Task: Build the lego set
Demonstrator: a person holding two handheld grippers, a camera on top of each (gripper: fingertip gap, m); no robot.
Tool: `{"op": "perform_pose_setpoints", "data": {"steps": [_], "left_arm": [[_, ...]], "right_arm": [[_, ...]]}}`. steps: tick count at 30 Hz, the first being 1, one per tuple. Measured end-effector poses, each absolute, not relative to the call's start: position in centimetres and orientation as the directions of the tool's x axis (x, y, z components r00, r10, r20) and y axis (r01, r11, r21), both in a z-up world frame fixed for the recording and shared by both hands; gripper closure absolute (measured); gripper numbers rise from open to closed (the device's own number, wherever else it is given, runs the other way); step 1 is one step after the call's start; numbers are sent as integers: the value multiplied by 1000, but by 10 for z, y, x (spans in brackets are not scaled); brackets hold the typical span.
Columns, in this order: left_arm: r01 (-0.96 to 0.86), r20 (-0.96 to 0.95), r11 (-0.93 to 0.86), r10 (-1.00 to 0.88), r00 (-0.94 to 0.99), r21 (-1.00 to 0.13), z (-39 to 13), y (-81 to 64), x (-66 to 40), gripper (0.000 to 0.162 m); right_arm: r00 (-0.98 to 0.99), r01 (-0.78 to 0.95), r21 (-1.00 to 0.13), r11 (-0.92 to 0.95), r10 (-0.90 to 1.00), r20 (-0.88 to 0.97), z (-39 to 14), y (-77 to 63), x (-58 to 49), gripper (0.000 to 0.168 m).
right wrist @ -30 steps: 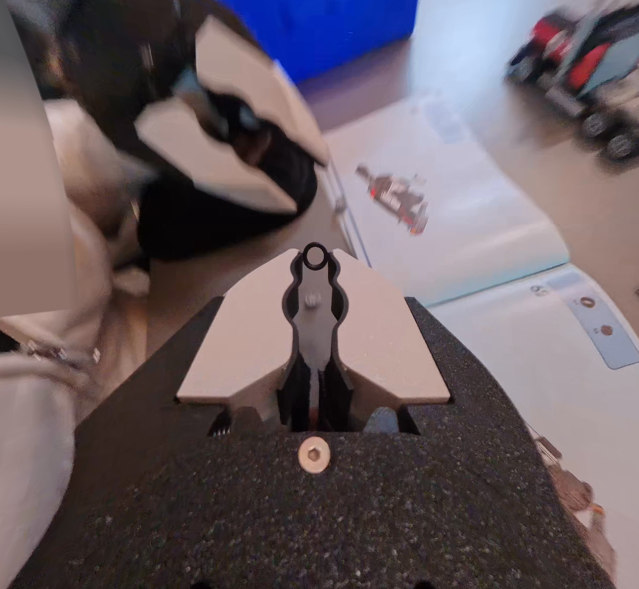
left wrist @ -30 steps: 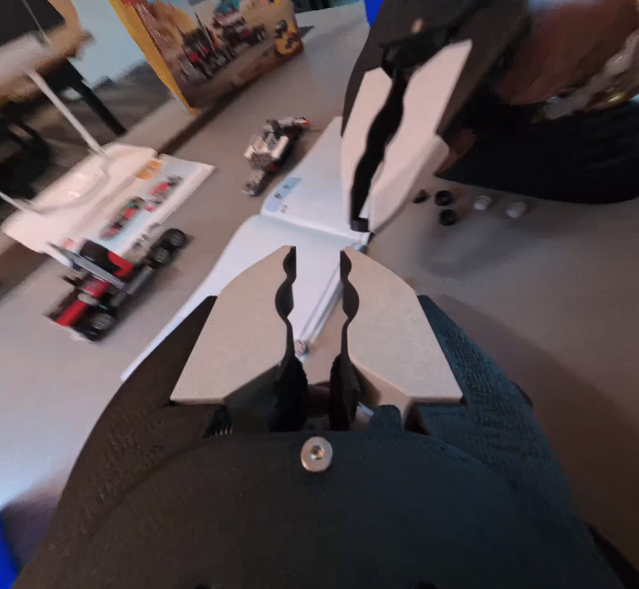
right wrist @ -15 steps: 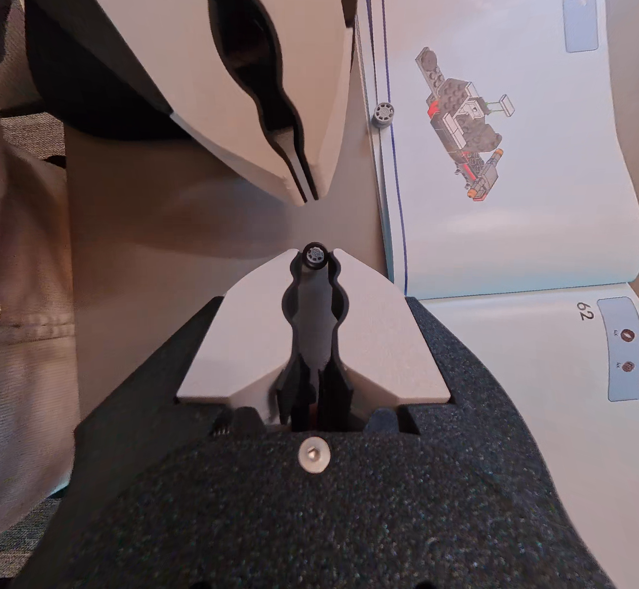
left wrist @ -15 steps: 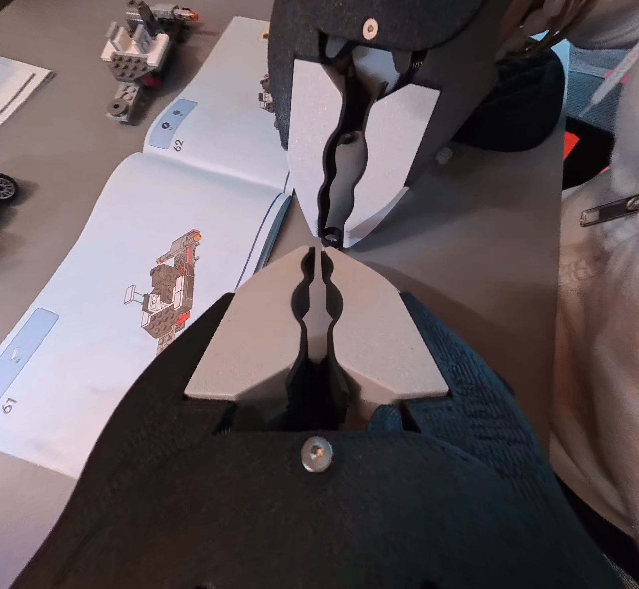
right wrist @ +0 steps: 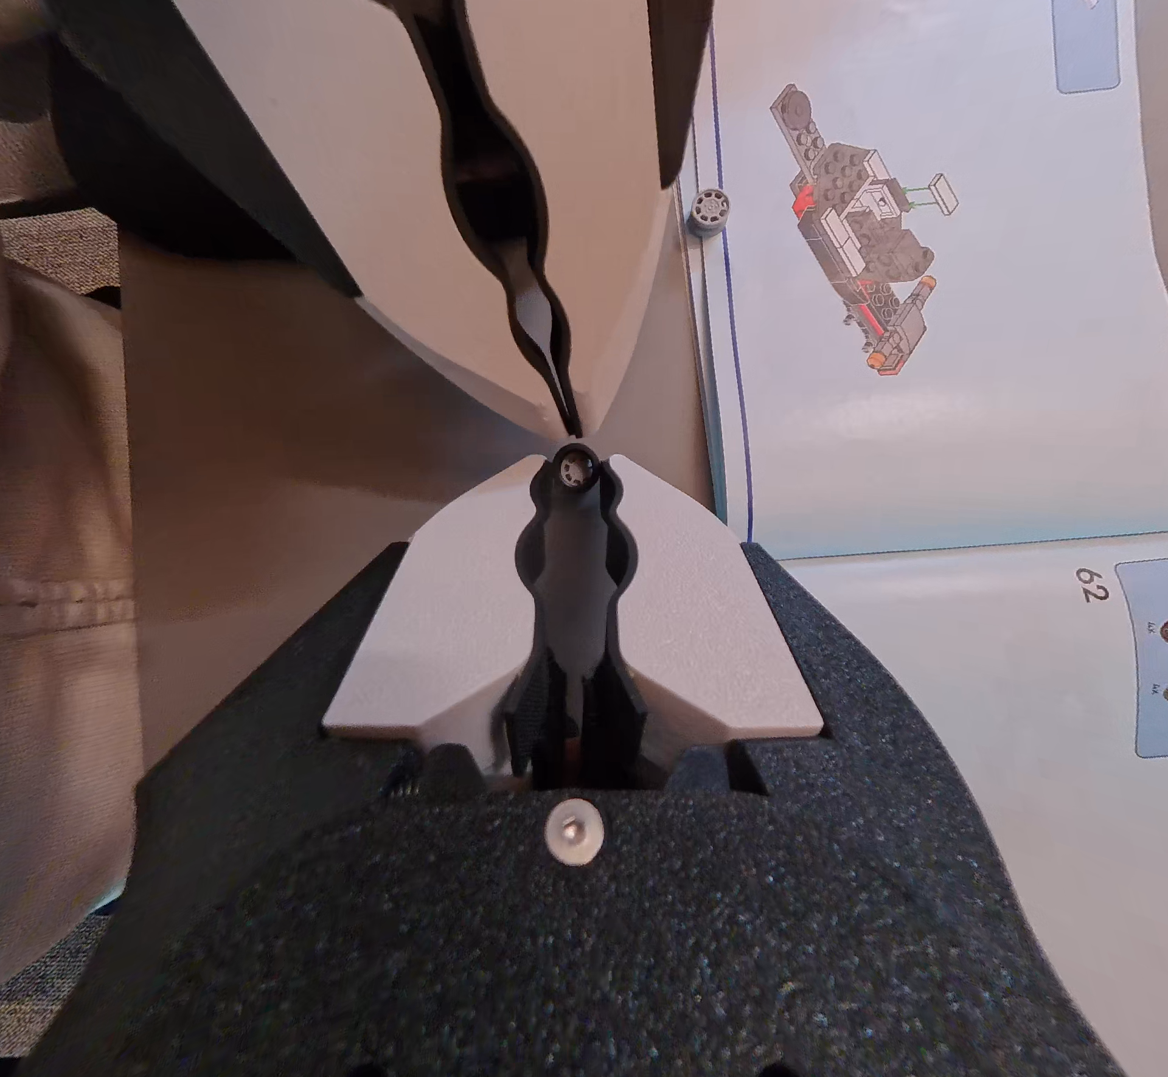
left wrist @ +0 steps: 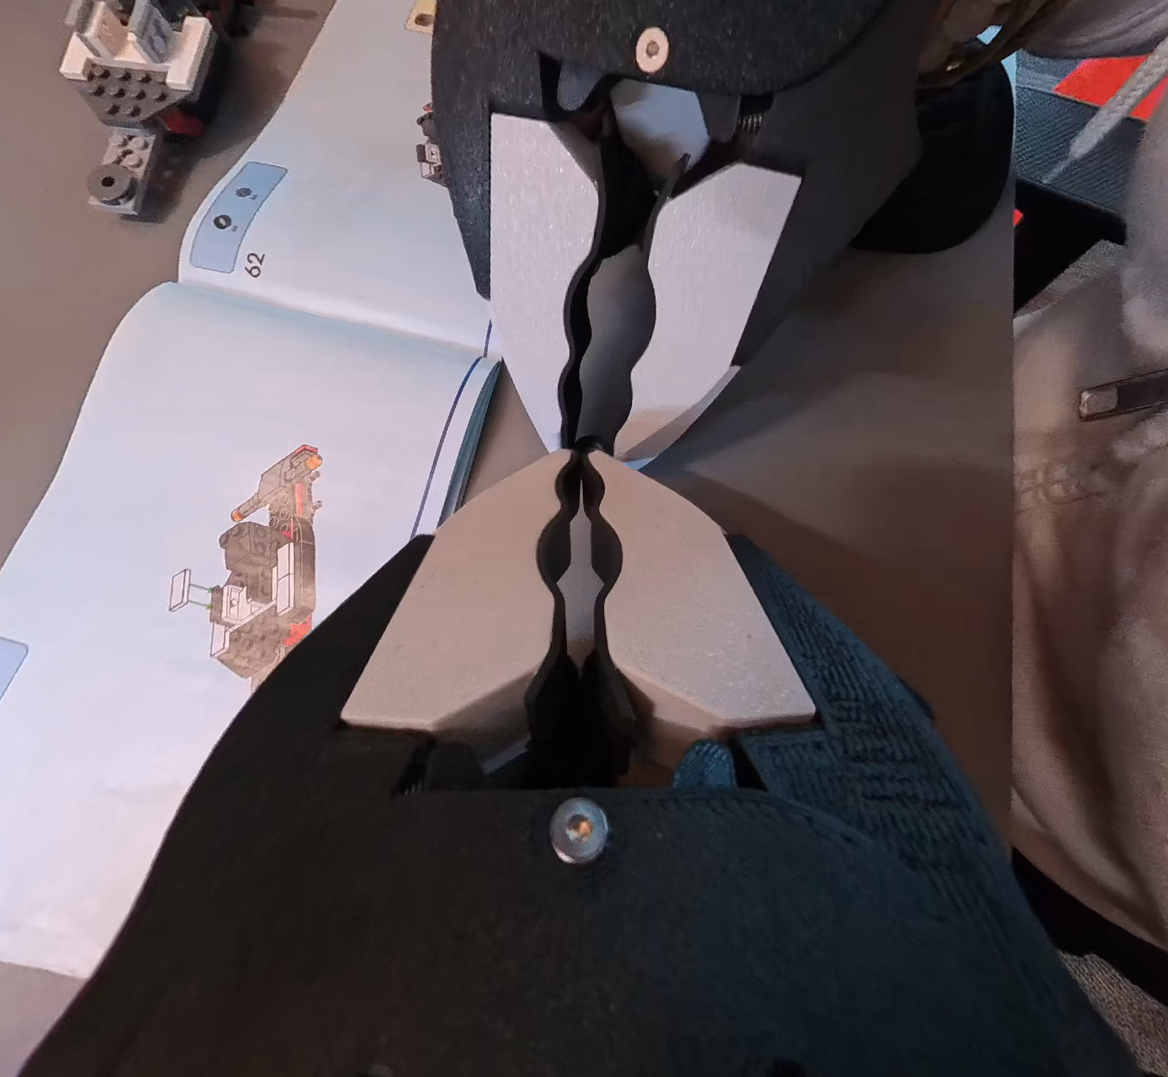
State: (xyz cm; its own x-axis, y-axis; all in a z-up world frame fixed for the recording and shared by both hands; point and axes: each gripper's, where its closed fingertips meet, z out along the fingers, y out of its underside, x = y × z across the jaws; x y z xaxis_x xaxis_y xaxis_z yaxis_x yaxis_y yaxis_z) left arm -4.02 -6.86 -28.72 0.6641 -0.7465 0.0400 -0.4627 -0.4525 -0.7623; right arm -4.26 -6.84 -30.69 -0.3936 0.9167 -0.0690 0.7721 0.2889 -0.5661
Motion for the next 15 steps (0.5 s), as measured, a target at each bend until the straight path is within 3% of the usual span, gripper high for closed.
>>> {"op": "perform_pose_setpoints", "data": {"steps": [15], "left_arm": [[-520,70,-493,-769,636,-697,-301,-64,-33,162]], "right_arm": [[-384,756,-603,256,919,-91,-310,-69,-40,153]]}}
